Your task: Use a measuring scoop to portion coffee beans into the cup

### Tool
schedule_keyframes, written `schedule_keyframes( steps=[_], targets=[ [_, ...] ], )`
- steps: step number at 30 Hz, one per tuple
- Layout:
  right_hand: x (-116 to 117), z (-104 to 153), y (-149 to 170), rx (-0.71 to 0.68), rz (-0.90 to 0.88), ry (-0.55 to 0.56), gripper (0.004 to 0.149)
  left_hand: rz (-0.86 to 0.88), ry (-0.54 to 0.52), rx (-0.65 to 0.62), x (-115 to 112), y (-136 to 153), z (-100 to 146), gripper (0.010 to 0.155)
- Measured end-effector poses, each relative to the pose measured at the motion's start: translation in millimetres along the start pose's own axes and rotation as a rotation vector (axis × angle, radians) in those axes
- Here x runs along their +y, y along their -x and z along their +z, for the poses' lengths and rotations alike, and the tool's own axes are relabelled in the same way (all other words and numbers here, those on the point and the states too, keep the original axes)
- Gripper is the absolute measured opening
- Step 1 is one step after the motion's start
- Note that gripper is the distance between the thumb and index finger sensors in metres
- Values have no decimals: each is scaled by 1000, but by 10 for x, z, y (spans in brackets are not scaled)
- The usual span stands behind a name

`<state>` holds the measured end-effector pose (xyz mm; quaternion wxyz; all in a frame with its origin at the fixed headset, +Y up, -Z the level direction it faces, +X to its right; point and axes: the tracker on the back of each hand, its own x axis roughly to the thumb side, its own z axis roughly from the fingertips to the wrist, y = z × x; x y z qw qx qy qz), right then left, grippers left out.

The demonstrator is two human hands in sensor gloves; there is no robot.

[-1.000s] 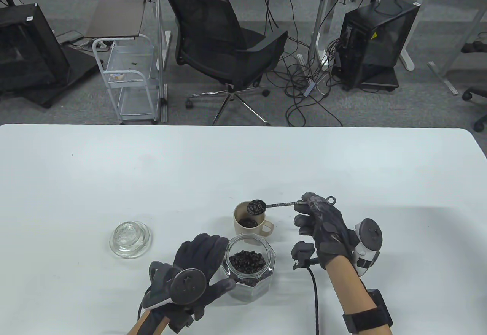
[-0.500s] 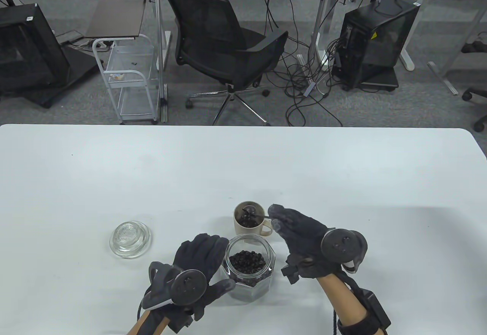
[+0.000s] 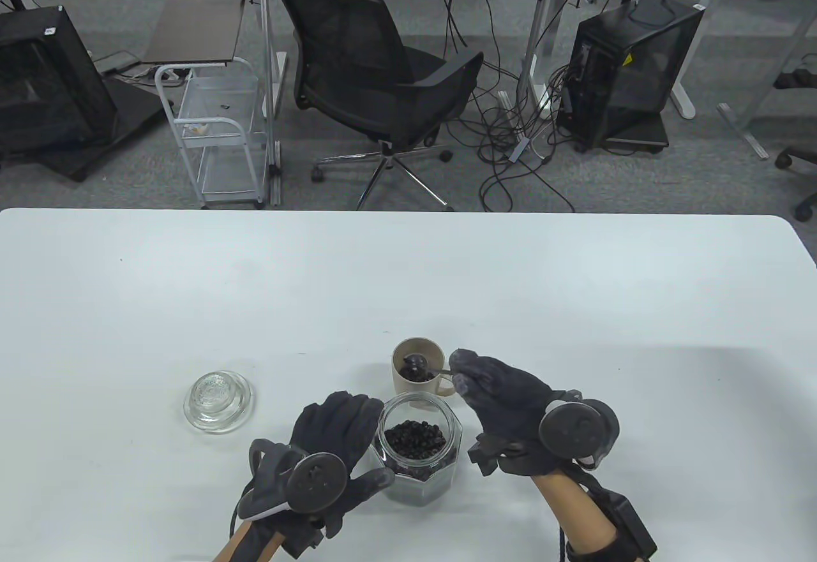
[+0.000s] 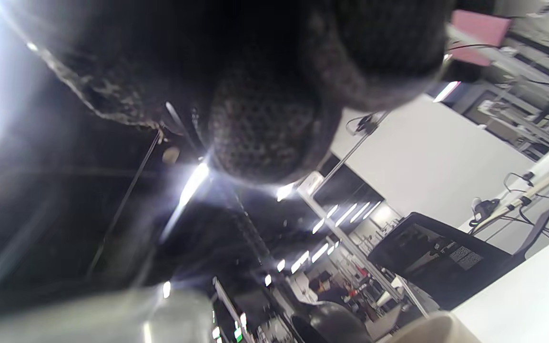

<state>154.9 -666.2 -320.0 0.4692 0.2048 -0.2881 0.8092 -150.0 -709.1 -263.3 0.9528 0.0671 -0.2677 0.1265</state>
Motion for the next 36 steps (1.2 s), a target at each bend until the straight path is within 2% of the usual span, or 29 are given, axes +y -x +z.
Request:
schedule_keyframes(
  steps=[4,6,8,10,12,13,14,19,20,23,33,36],
  targets=[
    [-167,-32,102,137,-203,117,40,1,1,1,1,0,0,91],
    [-220,-44,168,231,-391,140,40,1,1,1,1,0,0,91],
    [-240,-57,230,318,-591,123,40,1,1,1,1,0,0,91],
    [-248,-70,275,366,-681,86,40,2,1,2,2,1,0,91],
    [-241,-88,300,365,-651,21,39,0,2,2,3,1,0,91],
    [-230,-98,309,373,-634,-20,65,1,1,2,3,1,1,91],
    [-212,-100,319,381,-630,-78,65,0,1,2,3,2,1,91],
    [-113,-92,304,372,-560,-171,65,-3,1,1,4,2,2,91],
    [-97,-95,283,350,-499,-186,39,-3,1,1,5,2,2,91],
    [-62,-92,201,280,-364,-208,39,-3,1,1,5,1,3,91],
    [192,-22,-212,-18,23,-413,39,-4,1,1,7,0,4,91],
    [261,7,-311,-88,66,-467,38,-5,1,2,8,-1,5,91]
  ],
)
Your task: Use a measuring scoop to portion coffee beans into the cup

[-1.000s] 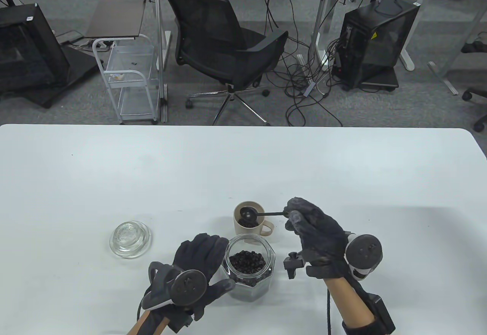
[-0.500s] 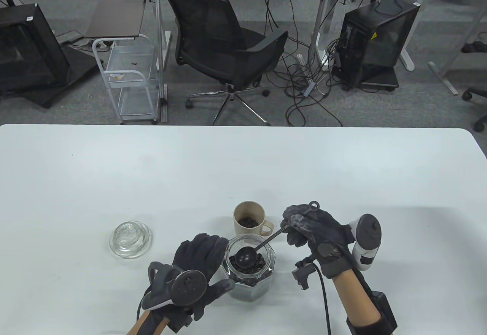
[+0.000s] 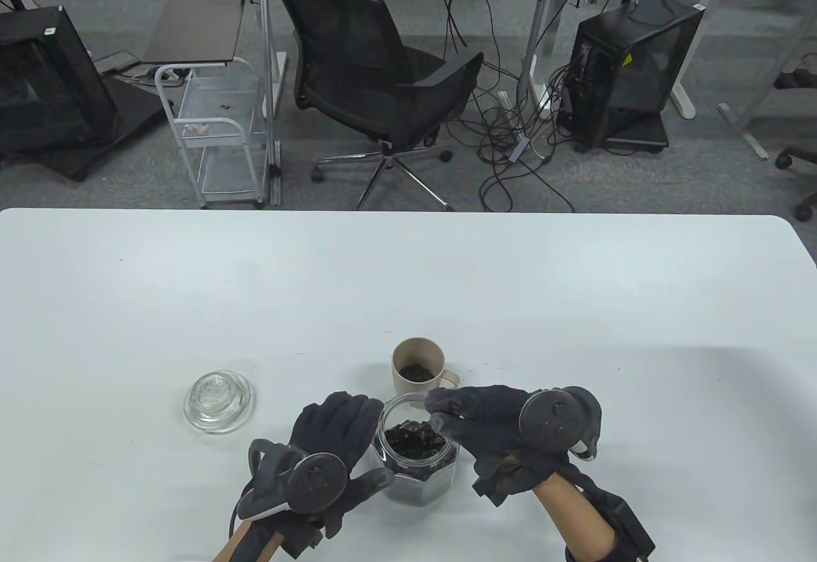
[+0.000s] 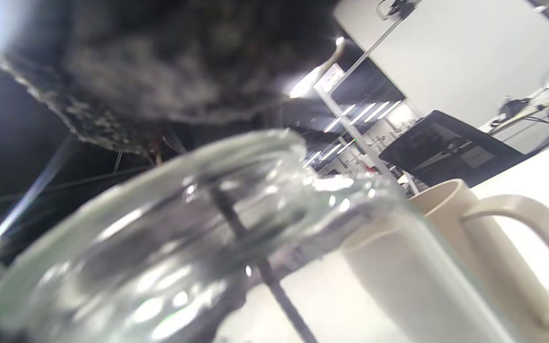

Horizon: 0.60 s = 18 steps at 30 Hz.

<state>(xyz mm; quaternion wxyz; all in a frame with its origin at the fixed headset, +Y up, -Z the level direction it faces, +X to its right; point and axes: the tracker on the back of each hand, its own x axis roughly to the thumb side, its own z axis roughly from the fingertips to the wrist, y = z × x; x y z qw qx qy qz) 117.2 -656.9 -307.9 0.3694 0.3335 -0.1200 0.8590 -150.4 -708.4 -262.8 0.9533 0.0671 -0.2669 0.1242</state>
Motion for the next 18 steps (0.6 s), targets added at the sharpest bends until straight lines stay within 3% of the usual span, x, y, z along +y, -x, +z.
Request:
schedule_keyframes(
  steps=[5,11,18],
  targets=[
    [100,-5,-104,-44,37,-102,38,1,1,0,0,0,0,91],
    [124,11,-138,2,36,-78,38,0,0,-1,-1,-3,-1,91],
    [121,26,-18,131,-116,-64,38,-1,0,-1,1,-3,-1,91]
  ],
)
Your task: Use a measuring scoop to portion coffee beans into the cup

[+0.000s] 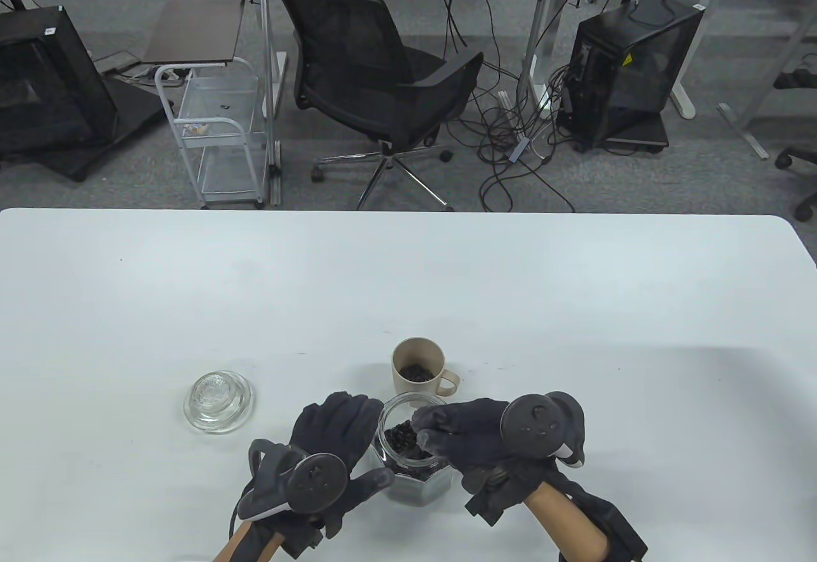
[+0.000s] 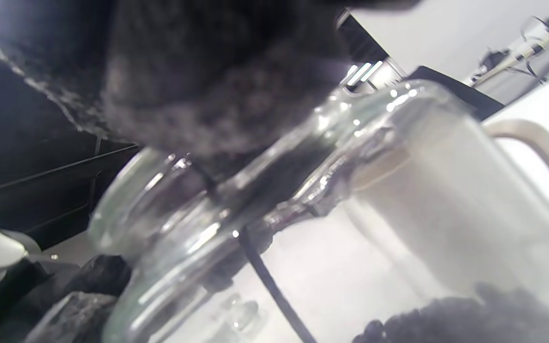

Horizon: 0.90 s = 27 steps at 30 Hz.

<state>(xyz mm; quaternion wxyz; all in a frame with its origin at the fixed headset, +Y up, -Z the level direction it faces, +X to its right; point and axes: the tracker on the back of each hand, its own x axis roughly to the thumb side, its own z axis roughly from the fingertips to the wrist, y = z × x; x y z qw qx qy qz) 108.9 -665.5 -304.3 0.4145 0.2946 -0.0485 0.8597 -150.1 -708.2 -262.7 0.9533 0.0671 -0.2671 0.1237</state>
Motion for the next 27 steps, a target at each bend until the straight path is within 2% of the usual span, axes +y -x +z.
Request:
schedule_keyframes(
  steps=[9,15,18,27],
  targets=[
    [-27,23,158,173,-190,25,37,-5,-1,1,4,1,2,91],
    [-93,49,240,234,-338,118,38,-8,0,0,8,1,3,91],
    [-125,68,292,286,-354,139,38,-13,0,1,10,3,4,91],
    [-128,143,672,519,-662,202,39,-13,0,0,10,3,5,91]
  ],
)
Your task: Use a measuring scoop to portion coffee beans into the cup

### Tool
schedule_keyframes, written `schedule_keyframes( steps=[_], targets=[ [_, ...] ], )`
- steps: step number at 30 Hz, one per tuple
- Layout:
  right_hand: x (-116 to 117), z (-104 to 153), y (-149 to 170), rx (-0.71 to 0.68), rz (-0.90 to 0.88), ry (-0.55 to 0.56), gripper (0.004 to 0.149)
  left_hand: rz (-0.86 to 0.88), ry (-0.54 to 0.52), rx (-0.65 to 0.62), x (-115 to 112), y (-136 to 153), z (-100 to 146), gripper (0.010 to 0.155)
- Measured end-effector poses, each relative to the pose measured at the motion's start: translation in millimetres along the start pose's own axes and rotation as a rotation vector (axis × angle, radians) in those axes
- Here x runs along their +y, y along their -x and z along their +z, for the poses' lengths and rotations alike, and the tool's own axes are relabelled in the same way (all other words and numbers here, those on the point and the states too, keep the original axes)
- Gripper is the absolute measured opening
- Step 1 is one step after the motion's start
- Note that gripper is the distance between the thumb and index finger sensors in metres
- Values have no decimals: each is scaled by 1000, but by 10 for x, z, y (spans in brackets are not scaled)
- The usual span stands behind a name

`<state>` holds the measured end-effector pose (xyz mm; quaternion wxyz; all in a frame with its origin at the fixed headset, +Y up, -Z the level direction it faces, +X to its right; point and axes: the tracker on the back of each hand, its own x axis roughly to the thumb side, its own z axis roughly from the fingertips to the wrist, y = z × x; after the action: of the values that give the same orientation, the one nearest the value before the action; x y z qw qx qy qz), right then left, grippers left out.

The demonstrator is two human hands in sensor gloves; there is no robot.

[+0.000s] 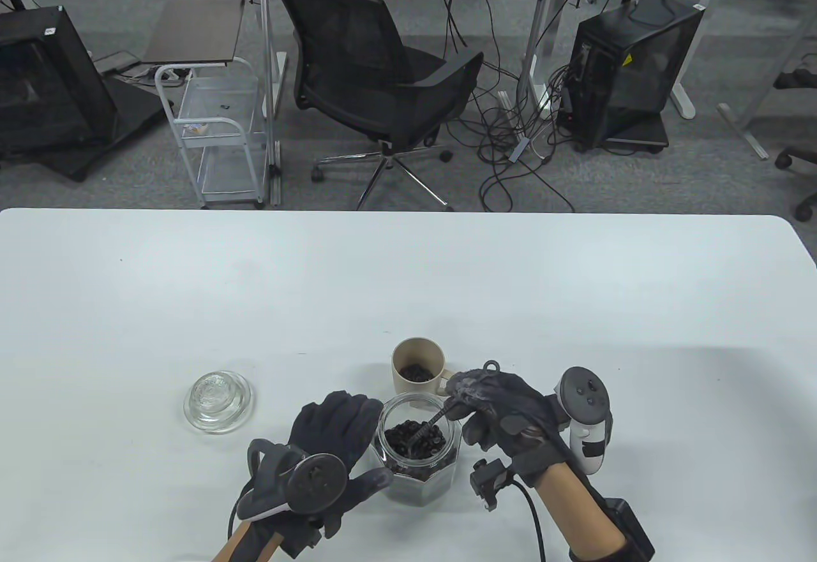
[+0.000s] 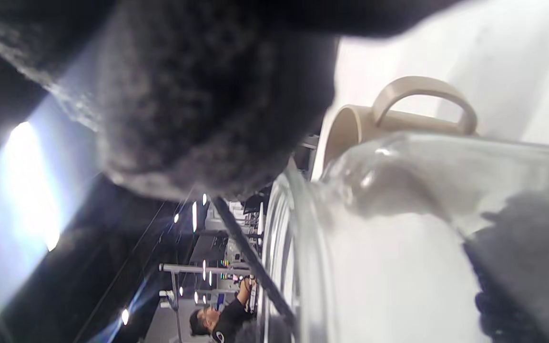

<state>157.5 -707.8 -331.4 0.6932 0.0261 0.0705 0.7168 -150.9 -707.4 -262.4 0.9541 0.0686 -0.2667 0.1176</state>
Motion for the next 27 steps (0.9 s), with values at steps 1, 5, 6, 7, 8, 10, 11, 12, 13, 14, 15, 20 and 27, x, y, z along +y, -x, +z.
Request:
schedule_keyframes(
  steps=[1,5,6,7,8,10,11,12,13,14,15,20,27],
  targets=[
    [-31,-24,50,25,-45,-3,39,1,0,0,1,0,0,91],
    [-98,-82,218,115,-191,-13,40,1,0,0,1,0,1,91],
    [-109,-94,259,138,-207,-20,40,1,0,-1,1,0,1,90],
    [-115,-103,285,149,-211,-22,40,1,0,-1,1,-1,0,91],
    [-119,-115,315,158,-221,-26,40,1,0,0,1,-1,0,90],
    [-122,-127,351,179,-250,-28,40,0,0,0,1,-1,1,91],
    [-124,-132,361,183,-255,-26,41,1,0,0,1,-1,0,91],
    [-130,-139,373,183,-263,-26,41,1,1,0,1,-1,0,91],
    [-136,-142,375,184,-266,-26,41,1,1,0,1,-1,0,91],
    [-147,-144,375,184,-267,-22,41,2,1,0,1,-1,0,91],
    [-166,-148,366,177,-271,-17,41,1,1,-1,1,-2,0,91],
    [-269,-144,302,144,-279,16,41,2,1,0,2,-2,-1,90],
    [-377,-158,240,87,-425,117,44,5,2,-2,3,0,-1,91]
  ],
)
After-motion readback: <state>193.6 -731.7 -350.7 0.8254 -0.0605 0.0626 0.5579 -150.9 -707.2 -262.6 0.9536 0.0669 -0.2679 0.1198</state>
